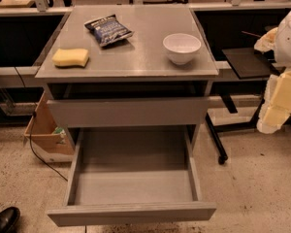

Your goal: Close middle drawer

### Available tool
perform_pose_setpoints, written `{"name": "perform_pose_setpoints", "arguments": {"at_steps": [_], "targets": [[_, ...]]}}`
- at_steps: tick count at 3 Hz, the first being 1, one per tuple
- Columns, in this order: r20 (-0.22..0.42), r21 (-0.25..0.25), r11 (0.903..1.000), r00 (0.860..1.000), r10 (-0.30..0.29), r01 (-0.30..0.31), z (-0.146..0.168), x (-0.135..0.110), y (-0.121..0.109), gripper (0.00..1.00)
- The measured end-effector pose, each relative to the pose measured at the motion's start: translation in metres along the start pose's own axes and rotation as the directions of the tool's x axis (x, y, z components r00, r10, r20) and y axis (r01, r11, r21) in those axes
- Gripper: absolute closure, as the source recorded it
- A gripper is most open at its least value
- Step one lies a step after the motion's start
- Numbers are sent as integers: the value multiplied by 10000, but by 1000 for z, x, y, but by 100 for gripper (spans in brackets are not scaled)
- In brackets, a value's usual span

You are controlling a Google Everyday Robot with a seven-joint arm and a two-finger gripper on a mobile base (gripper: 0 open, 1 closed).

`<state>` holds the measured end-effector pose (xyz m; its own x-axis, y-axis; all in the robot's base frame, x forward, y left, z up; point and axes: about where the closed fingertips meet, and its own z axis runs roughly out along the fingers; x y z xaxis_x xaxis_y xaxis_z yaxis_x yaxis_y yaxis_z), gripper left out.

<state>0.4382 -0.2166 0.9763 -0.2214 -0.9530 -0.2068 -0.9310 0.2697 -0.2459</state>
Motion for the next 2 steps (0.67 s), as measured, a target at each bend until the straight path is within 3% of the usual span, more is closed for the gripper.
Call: {"name": "perform_pose_setpoints", "arguments": {"at_steps": [1,2], "targets": [[1,57,10000,10000,-8,8,0,0,0,0],[-60,-130,9999,10000,-4,3,21,8,15,0]]}}
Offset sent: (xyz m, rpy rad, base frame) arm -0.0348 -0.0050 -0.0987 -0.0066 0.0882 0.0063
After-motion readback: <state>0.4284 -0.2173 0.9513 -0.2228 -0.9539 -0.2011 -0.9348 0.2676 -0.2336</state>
